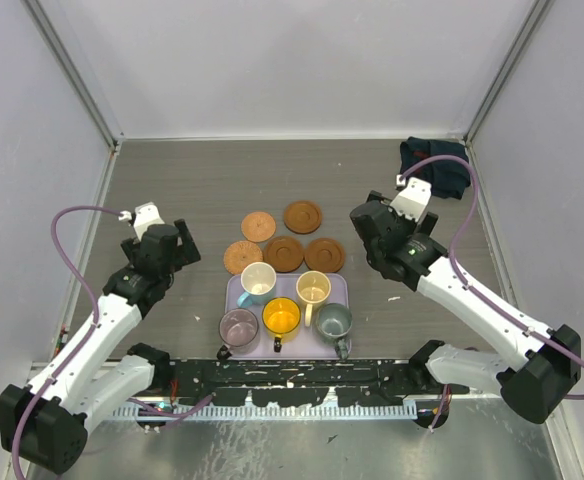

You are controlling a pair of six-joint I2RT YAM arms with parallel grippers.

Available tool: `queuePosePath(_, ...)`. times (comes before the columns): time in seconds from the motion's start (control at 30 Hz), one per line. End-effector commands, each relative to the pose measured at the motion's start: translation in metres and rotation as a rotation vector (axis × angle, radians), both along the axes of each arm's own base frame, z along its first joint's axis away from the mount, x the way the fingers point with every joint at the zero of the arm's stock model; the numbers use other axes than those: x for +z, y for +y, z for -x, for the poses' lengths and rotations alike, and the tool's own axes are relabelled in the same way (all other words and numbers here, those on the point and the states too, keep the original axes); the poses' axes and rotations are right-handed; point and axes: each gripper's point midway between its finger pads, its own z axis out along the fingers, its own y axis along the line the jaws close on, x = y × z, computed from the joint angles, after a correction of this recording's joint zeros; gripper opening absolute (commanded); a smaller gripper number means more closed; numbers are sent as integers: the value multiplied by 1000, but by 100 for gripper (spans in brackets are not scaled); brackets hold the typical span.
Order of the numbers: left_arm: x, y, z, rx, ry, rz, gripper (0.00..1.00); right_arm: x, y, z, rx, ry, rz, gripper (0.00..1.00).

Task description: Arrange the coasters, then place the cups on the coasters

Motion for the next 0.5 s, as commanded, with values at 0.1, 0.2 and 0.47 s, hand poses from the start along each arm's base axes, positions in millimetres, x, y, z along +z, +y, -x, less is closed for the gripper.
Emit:
queuePosePath(0.1,15,-17,-18,-66,-81,49,98,9,15,-11,60,-27,-37,100)
queuePosePath(0.2,5,-24,-22,-105,-43,48,98,9,25,-20,116,-14,-68,99)
queuePosePath(0.47,-23,-51,-38,-201,72,83,98,-3,55,-48,311,52,-165,73)
